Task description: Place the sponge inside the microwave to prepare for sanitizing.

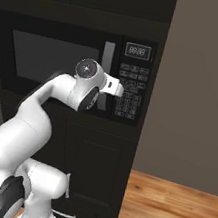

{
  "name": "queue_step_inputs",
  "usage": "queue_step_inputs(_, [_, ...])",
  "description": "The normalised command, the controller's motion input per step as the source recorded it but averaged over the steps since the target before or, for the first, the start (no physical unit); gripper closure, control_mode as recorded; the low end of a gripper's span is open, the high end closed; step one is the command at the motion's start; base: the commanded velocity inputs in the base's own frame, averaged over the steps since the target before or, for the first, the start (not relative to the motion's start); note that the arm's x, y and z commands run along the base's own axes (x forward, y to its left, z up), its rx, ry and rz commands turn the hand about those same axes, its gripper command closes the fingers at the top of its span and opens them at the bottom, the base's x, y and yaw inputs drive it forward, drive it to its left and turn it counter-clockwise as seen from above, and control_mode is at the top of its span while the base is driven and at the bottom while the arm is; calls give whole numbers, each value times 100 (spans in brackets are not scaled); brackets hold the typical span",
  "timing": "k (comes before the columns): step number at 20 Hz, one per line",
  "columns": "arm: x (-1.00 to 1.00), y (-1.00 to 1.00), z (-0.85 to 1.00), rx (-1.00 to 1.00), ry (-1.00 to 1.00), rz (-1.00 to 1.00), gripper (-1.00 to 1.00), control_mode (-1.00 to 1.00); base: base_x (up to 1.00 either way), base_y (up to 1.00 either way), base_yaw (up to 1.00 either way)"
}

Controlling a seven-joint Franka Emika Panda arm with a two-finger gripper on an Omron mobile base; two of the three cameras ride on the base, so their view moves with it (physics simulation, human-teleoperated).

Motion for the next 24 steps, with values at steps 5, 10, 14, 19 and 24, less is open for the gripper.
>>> queue_step_inputs(5, [-52,22,0,0,1,-23,100,-100,0,0,0])
queue_step_inputs(10, [-55,31,-8,0,0,-25,100,-100,0,0,0])
queue_step_inputs(14, [-53,39,-15,0,1,-27,100,-100,0,0,0])
queue_step_inputs(19, [-49,24,-8,0,0,-20,100,-100,0,0,0])
queue_step_inputs(24, [-43,37,-7,0,0,-18,100,-100,0,0,0])
